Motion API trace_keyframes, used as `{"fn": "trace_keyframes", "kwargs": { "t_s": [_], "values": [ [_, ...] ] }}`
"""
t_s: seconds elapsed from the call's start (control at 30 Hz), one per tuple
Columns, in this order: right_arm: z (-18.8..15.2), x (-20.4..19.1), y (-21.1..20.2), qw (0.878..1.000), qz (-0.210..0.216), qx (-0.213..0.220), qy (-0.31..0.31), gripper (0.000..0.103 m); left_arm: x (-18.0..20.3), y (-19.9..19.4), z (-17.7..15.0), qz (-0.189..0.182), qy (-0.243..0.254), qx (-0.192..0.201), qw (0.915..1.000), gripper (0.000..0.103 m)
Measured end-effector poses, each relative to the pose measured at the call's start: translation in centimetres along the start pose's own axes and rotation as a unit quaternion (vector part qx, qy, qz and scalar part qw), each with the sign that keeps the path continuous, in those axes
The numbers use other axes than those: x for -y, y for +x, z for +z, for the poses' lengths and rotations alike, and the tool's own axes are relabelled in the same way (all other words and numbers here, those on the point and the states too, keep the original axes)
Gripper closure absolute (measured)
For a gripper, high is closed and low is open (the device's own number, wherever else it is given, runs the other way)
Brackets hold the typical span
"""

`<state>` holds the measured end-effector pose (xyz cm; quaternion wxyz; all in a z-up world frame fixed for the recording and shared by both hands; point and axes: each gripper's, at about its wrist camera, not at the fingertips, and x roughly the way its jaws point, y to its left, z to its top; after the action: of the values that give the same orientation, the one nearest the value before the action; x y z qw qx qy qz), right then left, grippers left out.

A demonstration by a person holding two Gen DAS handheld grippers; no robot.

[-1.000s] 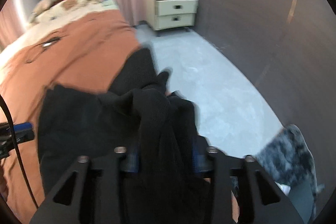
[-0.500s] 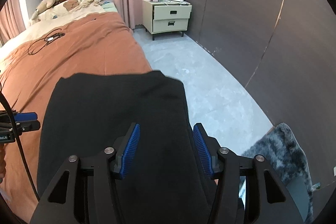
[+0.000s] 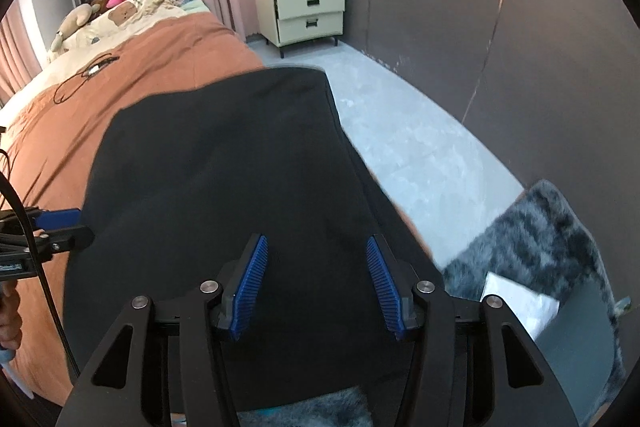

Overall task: Fold small clothes
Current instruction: 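Lower the folded bundle onto the bed edge and open both grippers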

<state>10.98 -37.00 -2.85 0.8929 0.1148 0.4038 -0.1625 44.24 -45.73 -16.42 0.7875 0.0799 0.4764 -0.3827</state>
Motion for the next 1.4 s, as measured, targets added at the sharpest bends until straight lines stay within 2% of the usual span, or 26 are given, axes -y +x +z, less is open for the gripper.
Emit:
{"fn": "trace_keyframes", "kwargs": {
  "t_s": [0.17,0.37,0.53,0.8,0.87,0.9,0.93,0.97,1.03,1.1,1.2,1.4],
  "values": [
    [-0.5,-0.4,0.4,1.000,-0.013,0.002,0.027,0.053,0.0,0.2,-1.4,0.000,0.001,-0.004,1.0000,0.043],
    [-1.3,-2.2,-0.3,0.998,-0.047,-0.005,0.033,0.053,0.2,0.0,-2.4,-0.015,-0.010,-0.018,0.9997,0.043],
    [-1.4,-3.0,-2.0,0.998,-0.039,0.002,0.051,0.053,1.5,-0.9,-2.8,-0.009,0.003,-0.024,0.9997,0.043],
    [-2.6,-3.4,-5.6,0.997,-0.032,0.018,0.062,0.053,2.0,-6.1,-3.5,0.006,-0.001,0.000,1.0000,0.041],
    [-3.3,-3.6,-6.4,0.997,-0.030,0.020,0.068,0.049,2.0,-7.5,-3.4,0.009,-0.003,0.008,0.9999,0.031],
    [-3.7,-3.9,-6.9,0.997,-0.028,0.022,0.071,0.041,2.0,-8.1,-3.4,0.011,-0.002,0.014,0.9998,0.027],
    [-3.8,-3.9,-7.6,0.997,-0.022,0.026,0.075,0.032,2.0,-9.3,-3.5,0.013,0.002,0.024,0.9996,0.018],
    [-4.5,-4.1,-8.2,0.996,-0.020,0.031,0.077,0.028,2.0,-9.9,-3.6,0.014,0.005,0.030,0.9994,0.011],
    [-5.1,-4.2,-9.3,0.996,-0.021,0.041,0.082,0.021,2.2,-11.5,-4.0,0.020,0.013,0.044,0.9988,0.005],
    [-5.5,-4.4,-10.2,0.995,-0.022,0.044,0.084,0.017,1.9,-12.6,-4.4,0.021,0.013,0.048,0.9985,0.005],
    [-5.8,-5.0,-11.5,0.995,-0.023,0.051,0.087,0.001,1.0,-14.9,-5.3,0.026,0.009,0.060,0.9978,0.005],
    [-6.5,-6.7,-13.8,0.995,-0.019,0.063,0.080,0.000,-0.6,-19.7,-7.1,0.038,-0.001,0.087,0.9955,0.003]
  ]
}}
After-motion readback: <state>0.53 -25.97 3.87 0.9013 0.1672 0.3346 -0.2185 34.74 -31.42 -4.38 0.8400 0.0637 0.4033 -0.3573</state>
